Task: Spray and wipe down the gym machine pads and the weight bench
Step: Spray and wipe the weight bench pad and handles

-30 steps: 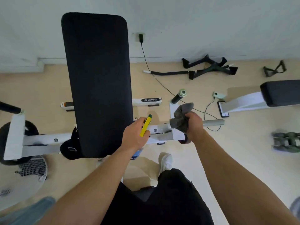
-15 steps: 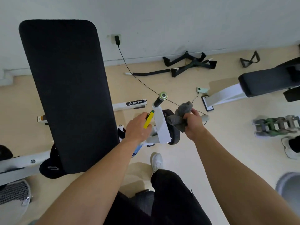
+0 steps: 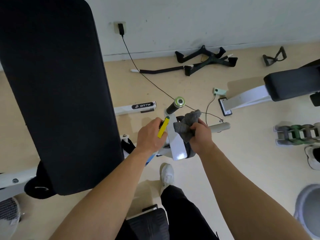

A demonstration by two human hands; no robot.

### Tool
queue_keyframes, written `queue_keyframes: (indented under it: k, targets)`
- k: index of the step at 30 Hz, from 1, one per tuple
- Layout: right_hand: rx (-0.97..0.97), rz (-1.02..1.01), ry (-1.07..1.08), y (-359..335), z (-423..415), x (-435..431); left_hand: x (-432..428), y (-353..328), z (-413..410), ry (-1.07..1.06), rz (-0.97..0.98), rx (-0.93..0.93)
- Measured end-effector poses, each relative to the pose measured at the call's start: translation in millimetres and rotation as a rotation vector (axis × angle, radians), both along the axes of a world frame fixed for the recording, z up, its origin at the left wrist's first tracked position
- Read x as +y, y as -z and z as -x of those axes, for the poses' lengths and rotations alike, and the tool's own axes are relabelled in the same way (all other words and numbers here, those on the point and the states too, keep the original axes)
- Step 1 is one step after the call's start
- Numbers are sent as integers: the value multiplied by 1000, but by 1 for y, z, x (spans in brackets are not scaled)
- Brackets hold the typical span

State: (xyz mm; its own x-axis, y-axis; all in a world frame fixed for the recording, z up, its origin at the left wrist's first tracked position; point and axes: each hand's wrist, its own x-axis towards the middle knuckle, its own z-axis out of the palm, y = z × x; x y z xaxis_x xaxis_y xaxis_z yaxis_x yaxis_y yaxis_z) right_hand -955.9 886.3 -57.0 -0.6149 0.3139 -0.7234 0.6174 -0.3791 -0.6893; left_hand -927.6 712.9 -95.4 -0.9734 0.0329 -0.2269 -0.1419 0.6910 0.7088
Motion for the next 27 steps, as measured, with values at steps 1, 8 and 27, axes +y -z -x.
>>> queue_keyframes:
  k: [1, 8, 27]
  targets:
    - [17, 12, -1, 4, 3, -3, 1, 3, 2, 2, 11, 7]
    - [154, 85, -17, 32, 23, -21, -2, 20, 13, -33, 9, 31]
    - [556, -778, -381, 100, 48, -40, -41, 45, 23, 35, -247, 159]
